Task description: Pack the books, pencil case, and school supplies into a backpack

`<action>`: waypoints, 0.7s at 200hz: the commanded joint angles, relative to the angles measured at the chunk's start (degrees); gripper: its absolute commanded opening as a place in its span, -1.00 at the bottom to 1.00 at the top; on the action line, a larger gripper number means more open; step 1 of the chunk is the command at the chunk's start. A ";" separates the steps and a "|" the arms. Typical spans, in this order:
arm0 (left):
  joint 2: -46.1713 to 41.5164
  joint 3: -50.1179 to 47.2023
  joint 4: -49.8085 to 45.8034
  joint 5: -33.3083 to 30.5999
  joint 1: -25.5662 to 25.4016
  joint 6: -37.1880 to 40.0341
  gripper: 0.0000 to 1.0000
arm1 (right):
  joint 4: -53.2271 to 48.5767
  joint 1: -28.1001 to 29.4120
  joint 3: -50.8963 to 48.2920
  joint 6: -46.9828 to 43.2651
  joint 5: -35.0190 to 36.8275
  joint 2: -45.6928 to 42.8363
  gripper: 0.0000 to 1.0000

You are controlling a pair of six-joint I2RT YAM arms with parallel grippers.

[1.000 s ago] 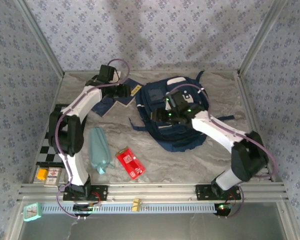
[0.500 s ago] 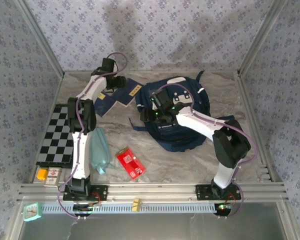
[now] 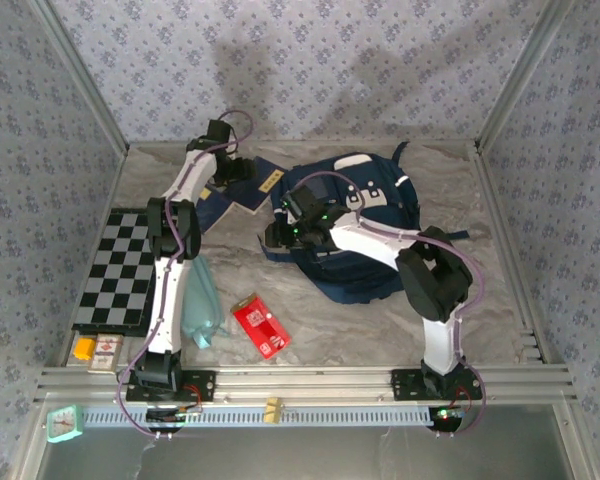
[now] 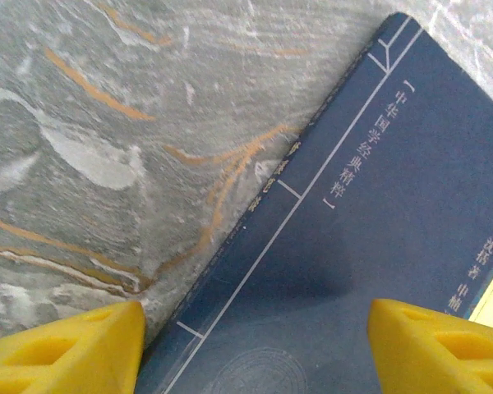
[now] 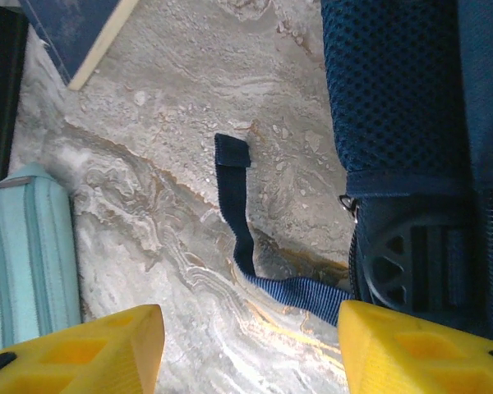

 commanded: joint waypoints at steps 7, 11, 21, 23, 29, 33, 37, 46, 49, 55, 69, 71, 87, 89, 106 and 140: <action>-1.80 -3.94 -4.20 4.03 -1.68 -2.53 0.39 | 0.67 -0.02 3.04 0.32 0.66 3.45 0.18; -2.43 -4.96 -3.89 4.18 -1.88 -2.75 0.38 | 0.53 -0.11 3.29 0.16 1.04 3.82 0.18; -4.22 -7.88 -3.10 4.14 -2.36 -3.39 0.37 | -0.06 -0.54 3.66 -0.03 1.81 4.66 0.18; -4.61 -8.55 -2.96 3.99 -2.38 -3.66 0.37 | -0.13 -0.69 3.70 -0.02 1.98 4.75 0.18; -5.92 -10.72 -2.37 3.74 -2.70 -4.41 0.36 | -0.33 -1.07 3.71 -0.07 2.44 5.18 0.18; -6.91 -12.41 -1.69 3.82 -2.89 -4.72 0.34 | -0.41 -1.35 3.63 -0.08 2.74 5.36 0.18; -7.85 -14.04 -0.99 3.98 -3.12 -4.99 0.33 | -0.38 -1.72 3.59 -0.07 3.12 5.51 0.18; -10.01 -17.86 0.55 3.68 -3.81 -5.99 0.32 | -0.47 -2.46 3.28 -0.08 3.67 5.74 0.18; -10.67 -19.13 1.19 3.57 -3.94 -6.23 0.31 | -0.44 -2.75 3.11 -0.14 4.04 5.82 0.18; -11.95 -21.37 2.22 3.55 -4.34 -6.76 0.29 | -0.45 -3.24 2.81 -0.40 4.69 5.83 0.18; -14.88 -26.20 4.13 2.62 -5.15 -8.22 0.26 | -1.17 -4.56 2.36 -0.57 6.12 5.92 0.17; -15.27 -26.84 4.45 2.53 -5.26 -8.33 0.26 | -1.18 -4.75 2.27 -0.53 6.22 5.92 0.17; -17.76 -31.58 5.45 -0.01 -6.15 -10.12 0.22 | -1.03 -6.36 1.65 -0.60 7.31 5.59 0.15; -18.03 -32.16 5.68 -0.06 -6.28 -10.26 0.21 | -1.04 -6.50 1.55 -0.60 7.57 5.53 0.15; -20.43 -36.23 6.62 -1.17 -7.19 -11.26 0.19 | -0.89 -7.99 1.04 -0.60 7.82 5.15 0.14; -25.73 -44.06 10.36 -4.20 -8.19 -13.29 0.13 | -3.11 -9.22 2.03 -2.54 7.61 4.64 0.13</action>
